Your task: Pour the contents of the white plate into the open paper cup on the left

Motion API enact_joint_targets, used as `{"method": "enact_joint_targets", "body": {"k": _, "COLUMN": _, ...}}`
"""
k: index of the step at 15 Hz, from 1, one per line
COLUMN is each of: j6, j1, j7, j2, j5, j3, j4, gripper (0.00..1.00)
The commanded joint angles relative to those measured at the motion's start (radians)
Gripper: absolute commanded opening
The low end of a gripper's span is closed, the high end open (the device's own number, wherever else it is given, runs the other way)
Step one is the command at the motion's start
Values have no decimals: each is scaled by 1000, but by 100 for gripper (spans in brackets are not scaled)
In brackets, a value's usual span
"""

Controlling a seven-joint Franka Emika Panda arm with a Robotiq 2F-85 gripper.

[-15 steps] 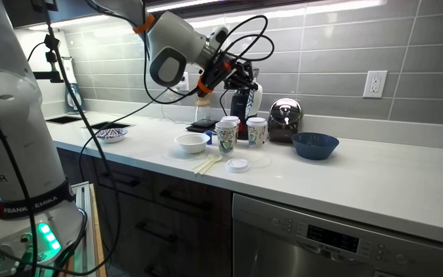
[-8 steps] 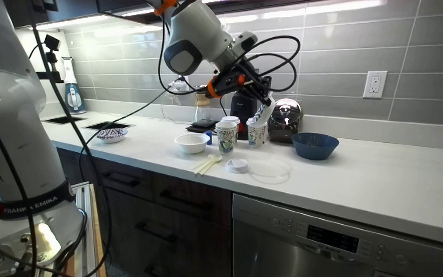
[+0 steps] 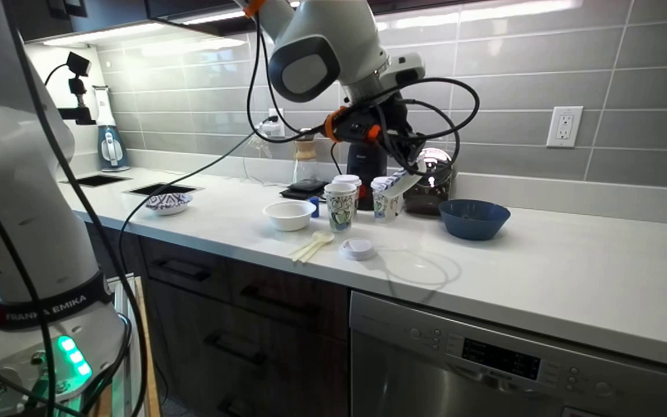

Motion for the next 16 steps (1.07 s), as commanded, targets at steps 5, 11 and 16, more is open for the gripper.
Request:
{"method": "enact_joint_targets", "body": {"k": 5, "j6": -302, "j1": 29, "j7": 329, "j2": -5, "j5": -93, "j3": -32, "j4": 162, "gripper": 1}}
{"method": "enact_joint_targets", "body": {"k": 11, "j6": -451, "j1": 37, "j7": 304, "j2": -12, "j5": 62, "j3": -50, "j4": 164, "gripper": 1}}
{"method": "enact_joint_targets", "body": {"k": 16, "j6": -591, "j1": 32, "j7": 223, "j2": -50, "j5": 222, "j3": -67, "j4": 139, "gripper": 1}}
